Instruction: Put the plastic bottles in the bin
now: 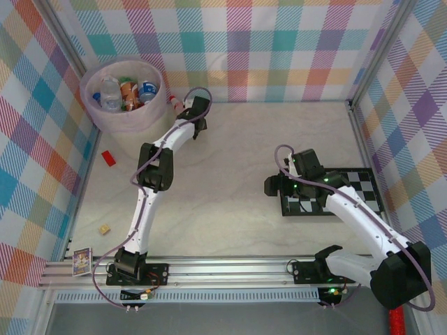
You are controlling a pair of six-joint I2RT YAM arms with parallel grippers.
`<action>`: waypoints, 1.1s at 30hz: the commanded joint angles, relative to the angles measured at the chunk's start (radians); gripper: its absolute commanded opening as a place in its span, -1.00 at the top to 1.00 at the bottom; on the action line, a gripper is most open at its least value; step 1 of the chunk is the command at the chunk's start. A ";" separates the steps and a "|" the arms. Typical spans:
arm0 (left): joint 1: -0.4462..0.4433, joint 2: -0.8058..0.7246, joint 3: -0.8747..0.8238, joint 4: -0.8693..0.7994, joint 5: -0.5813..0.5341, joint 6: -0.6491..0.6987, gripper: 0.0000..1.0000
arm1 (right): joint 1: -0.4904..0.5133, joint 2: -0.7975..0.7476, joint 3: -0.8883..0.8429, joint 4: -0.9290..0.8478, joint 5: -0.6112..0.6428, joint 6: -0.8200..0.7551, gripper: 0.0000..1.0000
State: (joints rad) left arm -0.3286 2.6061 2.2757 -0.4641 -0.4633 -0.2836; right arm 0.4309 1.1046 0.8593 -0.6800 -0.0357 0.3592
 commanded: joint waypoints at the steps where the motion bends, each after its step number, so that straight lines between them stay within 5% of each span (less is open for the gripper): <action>1: -0.006 -0.124 -0.061 0.035 0.008 0.026 -0.03 | -0.004 0.012 0.042 0.012 -0.022 0.014 -0.98; 11: -0.060 -0.454 -0.495 0.257 0.084 0.041 0.02 | -0.004 0.027 0.043 0.022 -0.044 0.024 -0.98; 22: -0.181 -0.916 -0.763 0.195 0.239 0.006 -0.01 | -0.004 0.034 0.054 0.045 -0.067 0.034 -0.98; 26: -0.194 -1.132 -0.817 0.028 0.324 -0.036 -0.01 | -0.004 0.036 0.072 0.044 -0.061 0.023 -0.98; 29: -0.188 -1.272 -0.780 -0.162 0.288 -0.025 -0.01 | -0.004 0.053 0.085 0.060 -0.071 0.015 -0.98; 33: -0.065 -1.378 -0.613 -0.461 0.415 -0.002 -0.01 | -0.004 0.077 0.084 0.110 -0.108 0.017 -0.98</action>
State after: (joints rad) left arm -0.4709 1.2705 1.5753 -0.6613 -0.1394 -0.2947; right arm 0.4309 1.1656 0.9241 -0.6144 -0.1032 0.3809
